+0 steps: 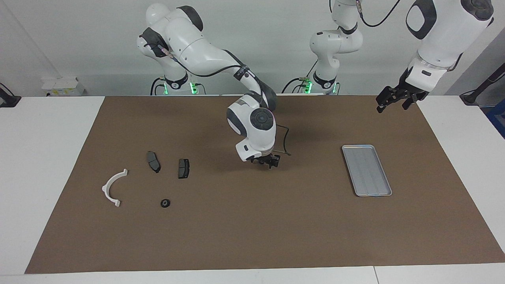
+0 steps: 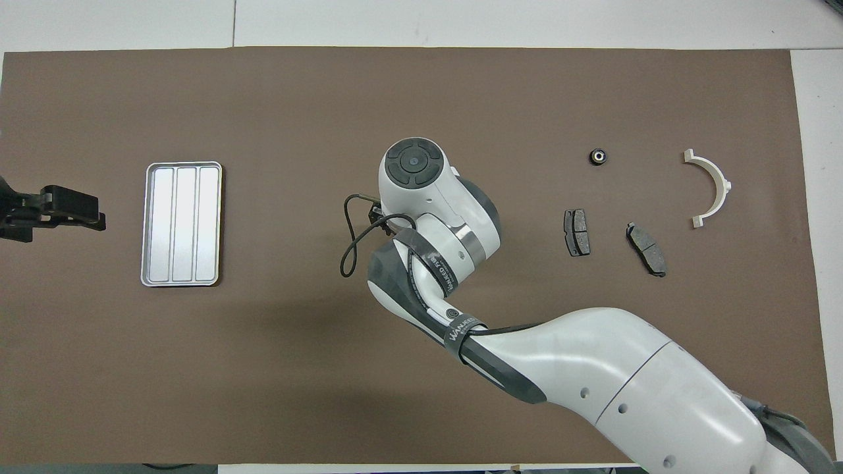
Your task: Place bearing gear from tray to pile
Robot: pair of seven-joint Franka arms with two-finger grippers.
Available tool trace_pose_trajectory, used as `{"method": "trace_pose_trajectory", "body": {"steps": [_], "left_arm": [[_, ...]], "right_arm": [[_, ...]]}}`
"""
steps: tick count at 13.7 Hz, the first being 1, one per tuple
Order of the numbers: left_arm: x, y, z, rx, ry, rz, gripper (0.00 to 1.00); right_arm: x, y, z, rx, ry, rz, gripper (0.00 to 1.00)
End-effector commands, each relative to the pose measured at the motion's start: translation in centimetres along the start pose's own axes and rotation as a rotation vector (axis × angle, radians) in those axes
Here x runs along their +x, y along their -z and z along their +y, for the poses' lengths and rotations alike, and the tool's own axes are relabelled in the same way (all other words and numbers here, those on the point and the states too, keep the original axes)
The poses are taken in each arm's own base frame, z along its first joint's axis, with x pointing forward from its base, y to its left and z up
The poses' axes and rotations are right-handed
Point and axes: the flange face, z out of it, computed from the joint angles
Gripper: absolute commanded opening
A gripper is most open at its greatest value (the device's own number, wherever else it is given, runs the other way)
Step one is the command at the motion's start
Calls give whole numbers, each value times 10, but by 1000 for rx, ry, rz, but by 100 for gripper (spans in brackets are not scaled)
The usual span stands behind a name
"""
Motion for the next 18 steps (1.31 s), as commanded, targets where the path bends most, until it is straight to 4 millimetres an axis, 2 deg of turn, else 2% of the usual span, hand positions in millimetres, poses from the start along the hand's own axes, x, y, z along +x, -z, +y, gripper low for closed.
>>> {"method": "trace_pose_trajectory", "body": {"steps": [1, 6, 10, 13, 17, 18], "left_arm": [[-5, 3, 0, -8, -3, -9, 100], [-6, 4, 0, -8, -1, -8, 100], [-6, 4, 0, -8, -1, -8, 100], [-6, 4, 0, -8, -1, -8, 100], [-6, 3, 0, -8, -1, -10, 100], [-5, 3, 0, -8, -1, -8, 100]], "right_arm": [[-4, 2, 6, 14, 2, 16, 81], [-10, -13, 9, -9, 9, 1, 79], [-13, -18, 10, -19, 20, -7, 66], [-15, -18, 10, -23, 19, -12, 61], [-14, -18, 11, -26, 29, -12, 33], [-14, -17, 11, -25, 36, -11, 29]]}}
